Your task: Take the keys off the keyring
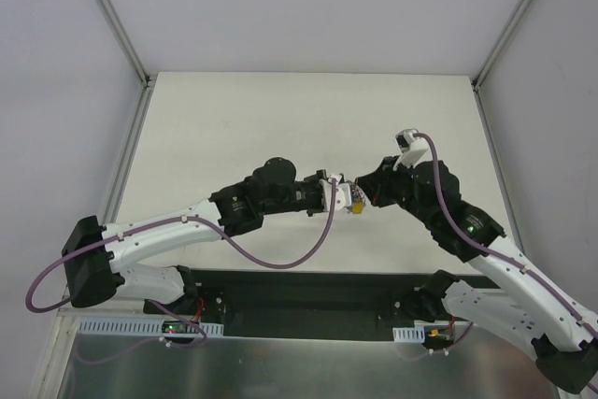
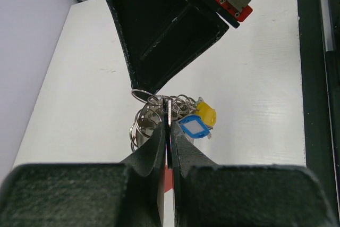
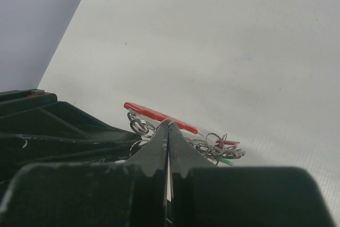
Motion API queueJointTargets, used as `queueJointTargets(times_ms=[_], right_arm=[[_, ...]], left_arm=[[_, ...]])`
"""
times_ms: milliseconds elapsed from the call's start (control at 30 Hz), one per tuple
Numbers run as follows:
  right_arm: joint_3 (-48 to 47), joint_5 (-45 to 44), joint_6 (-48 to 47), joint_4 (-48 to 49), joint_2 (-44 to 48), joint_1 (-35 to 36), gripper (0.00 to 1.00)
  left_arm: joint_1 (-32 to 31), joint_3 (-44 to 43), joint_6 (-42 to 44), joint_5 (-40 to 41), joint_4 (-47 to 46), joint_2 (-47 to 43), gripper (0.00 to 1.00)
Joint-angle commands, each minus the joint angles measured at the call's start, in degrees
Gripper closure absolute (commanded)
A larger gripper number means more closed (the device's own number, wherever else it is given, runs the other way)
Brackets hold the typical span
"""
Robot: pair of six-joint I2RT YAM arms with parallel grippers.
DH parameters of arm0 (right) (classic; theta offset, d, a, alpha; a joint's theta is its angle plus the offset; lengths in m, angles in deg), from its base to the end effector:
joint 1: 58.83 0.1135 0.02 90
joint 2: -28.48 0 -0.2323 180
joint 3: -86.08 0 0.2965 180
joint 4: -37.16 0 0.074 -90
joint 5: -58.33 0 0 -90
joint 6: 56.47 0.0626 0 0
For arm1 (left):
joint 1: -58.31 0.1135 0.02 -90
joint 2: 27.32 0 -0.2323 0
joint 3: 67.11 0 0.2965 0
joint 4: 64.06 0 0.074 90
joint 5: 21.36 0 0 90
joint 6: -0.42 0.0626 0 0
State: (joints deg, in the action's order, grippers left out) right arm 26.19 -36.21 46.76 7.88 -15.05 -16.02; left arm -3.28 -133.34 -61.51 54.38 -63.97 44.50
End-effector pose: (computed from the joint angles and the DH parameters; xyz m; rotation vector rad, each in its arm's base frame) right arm 0.2007 0.1792 0.3265 -0.4133 1.7929 0.6238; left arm 0.1656 -0.3386 0.2920 1.3330 1.0682 -0.6465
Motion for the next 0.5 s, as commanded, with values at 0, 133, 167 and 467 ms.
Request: queueJointTargets(times_ms=[0, 133, 167, 467], right_arm=[[-3.3, -4.25, -2.78, 1.7, -0.42, -0.27, 1.0], [-3.39, -4.34, -2.78, 1.79, -1.03, -0.18, 0.99], [-3.47, -4.34, -2.95, 1.79, -1.21, -0.18, 1.0], [-3.56, -4.78, -3.13, 1.43, -2.09, 0.52, 1.0]], left_arm=[[-2.4, -3.11, 6.81, 1.95, 2.98, 0.17, 1.0], [-3.81, -4.08, 9.71, 4.85, 3.51, 1.05, 1.0], [-4.07, -4.17, 10.76, 5.12, 3.42, 1.22, 1.0], [-5.39, -5.48, 13.14, 6.44, 3.42, 1.93, 1.0]])
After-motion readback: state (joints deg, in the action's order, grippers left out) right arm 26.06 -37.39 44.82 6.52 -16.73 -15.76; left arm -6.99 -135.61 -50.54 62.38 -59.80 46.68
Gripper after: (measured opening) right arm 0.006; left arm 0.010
